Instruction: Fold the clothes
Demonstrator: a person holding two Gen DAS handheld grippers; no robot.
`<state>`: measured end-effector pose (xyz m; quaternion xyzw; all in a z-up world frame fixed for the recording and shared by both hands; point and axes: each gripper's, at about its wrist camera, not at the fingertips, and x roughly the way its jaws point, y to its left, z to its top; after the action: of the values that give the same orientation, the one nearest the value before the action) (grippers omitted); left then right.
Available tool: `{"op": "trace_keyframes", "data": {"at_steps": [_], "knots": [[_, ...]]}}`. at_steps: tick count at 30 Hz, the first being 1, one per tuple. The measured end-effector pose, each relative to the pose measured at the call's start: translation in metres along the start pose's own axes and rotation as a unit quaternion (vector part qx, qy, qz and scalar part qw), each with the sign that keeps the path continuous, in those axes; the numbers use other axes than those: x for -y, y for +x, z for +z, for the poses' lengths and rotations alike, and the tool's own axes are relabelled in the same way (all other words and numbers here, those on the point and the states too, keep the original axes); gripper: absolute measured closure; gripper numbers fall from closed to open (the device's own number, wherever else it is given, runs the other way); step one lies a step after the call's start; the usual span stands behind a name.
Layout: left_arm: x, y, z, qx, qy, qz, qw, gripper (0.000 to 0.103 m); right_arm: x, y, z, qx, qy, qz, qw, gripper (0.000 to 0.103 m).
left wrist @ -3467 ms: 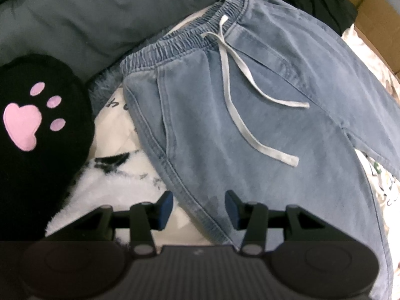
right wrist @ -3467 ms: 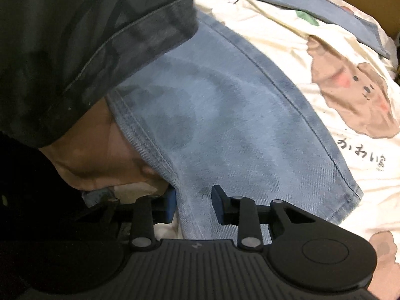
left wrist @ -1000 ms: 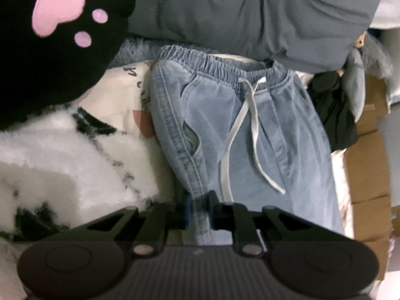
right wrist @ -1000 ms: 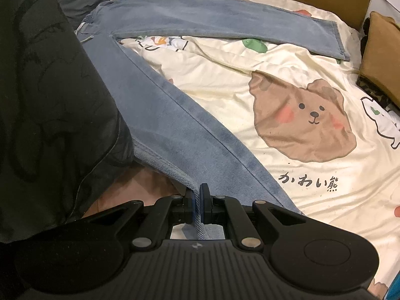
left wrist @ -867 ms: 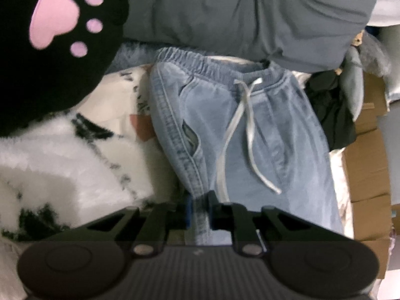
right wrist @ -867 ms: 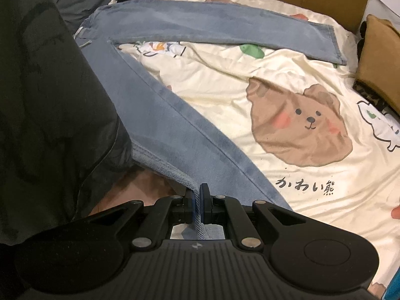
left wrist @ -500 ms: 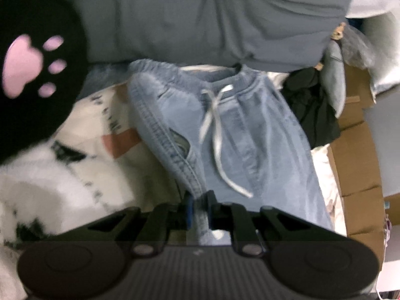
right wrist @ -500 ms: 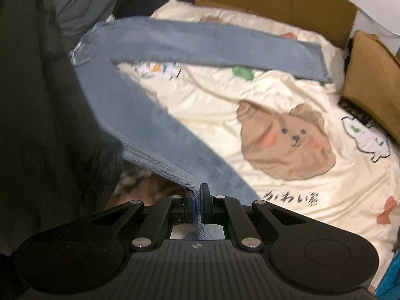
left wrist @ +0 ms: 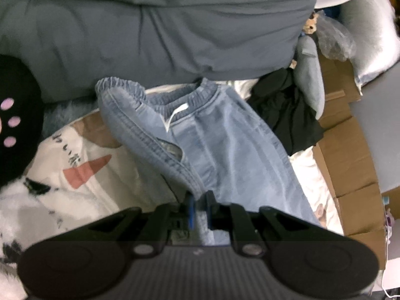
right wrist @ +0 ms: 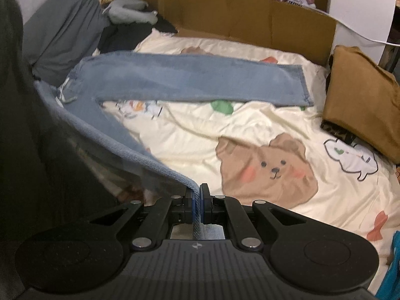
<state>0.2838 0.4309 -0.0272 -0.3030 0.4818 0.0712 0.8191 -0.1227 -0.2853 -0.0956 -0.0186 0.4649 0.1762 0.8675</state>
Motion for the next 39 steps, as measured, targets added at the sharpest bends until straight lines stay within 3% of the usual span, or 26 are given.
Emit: {"op": "trace_keyframes", "data": {"at_steps": [10, 18, 39], "knots": [[0.033, 0.012, 0.015, 0.012, 0.005, -0.035, 0.9993, 0.095, 0.022, 0.008, 0.038, 0.017, -0.006, -0.010, 1.000, 0.102], [0.066, 0.038, 0.036, 0.007, 0.013, -0.059, 0.9982, 0.096, 0.045, 0.036, 0.087, 0.024, -0.006, -0.031, 0.999, 0.102], [0.144, 0.109, 0.072, 0.022, 0.020, -0.046, 0.9985, 0.096, 0.096, 0.121, 0.204, 0.014, -0.033, -0.071, 0.997, 0.102]]}}
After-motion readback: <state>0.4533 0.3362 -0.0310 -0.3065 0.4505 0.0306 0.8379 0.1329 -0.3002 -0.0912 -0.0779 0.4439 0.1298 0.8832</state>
